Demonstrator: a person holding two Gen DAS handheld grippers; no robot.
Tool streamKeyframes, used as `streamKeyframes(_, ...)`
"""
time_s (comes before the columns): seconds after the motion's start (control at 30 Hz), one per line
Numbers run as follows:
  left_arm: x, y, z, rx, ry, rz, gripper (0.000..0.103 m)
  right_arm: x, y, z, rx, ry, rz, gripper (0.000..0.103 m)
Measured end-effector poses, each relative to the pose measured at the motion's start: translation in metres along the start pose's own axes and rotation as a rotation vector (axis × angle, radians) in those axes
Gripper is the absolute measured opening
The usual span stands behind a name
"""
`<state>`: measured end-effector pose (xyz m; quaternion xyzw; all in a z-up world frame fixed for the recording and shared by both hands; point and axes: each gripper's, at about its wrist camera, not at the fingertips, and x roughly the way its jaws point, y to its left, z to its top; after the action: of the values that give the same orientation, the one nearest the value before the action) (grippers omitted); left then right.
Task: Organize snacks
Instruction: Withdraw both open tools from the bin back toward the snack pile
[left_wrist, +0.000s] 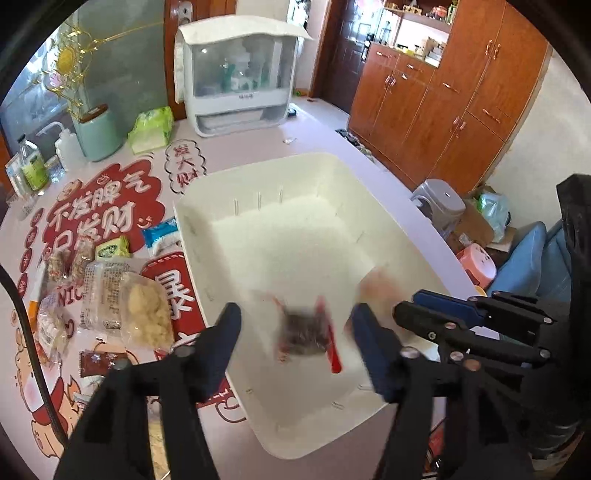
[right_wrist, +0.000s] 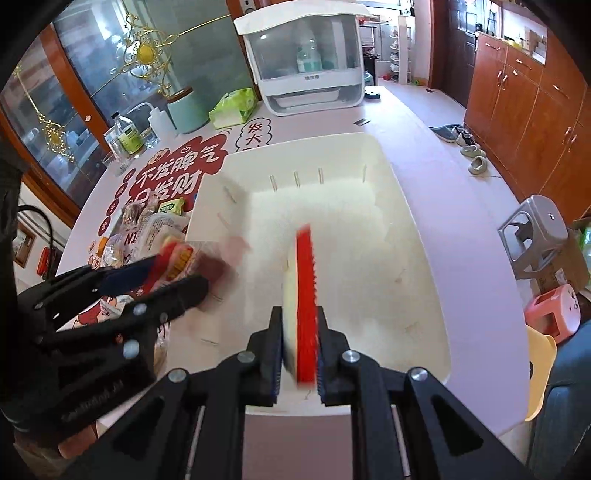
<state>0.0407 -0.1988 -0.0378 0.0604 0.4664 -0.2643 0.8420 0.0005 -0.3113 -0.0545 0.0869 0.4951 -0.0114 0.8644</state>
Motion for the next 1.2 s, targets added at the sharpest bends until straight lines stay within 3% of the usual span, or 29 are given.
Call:
streamKeyframes(0.07, -0.003, 0.001, 0.0, -0.008, -0.012, 0.024, 0.08, -0.001, -0.003, -0.001, 0.002, -0.008, -0.027, 0.021)
streamKeyframes(0.13, -0.006, 0.006, 0.0, -0.031, -0.017, 0.028, 0.084, -0.001, -0.005, -0.001, 0.014, -0.004, -0.032, 0.026)
streamKeyframes(0.27, -0.011, 0.012, -0.002, -0.065, -0.016, 0.027, 0.085, -0.003, -0.005, -0.002, 0.019, -0.012, -0.052, 0.037)
streamKeyframes(0.67, -0.025, 0.026, -0.015, -0.114, 0.005, 0.054, 0.091, -0.012, 0.007, -0.004, -0.005, -0.041, -0.108, 0.052)
streamKeyframes(1.2, -0.053, 0.047, -0.03, -0.149, -0.021, 0.12, 0.091, -0.032, 0.03, -0.004, -0.025, -0.131, -0.093, 0.057)
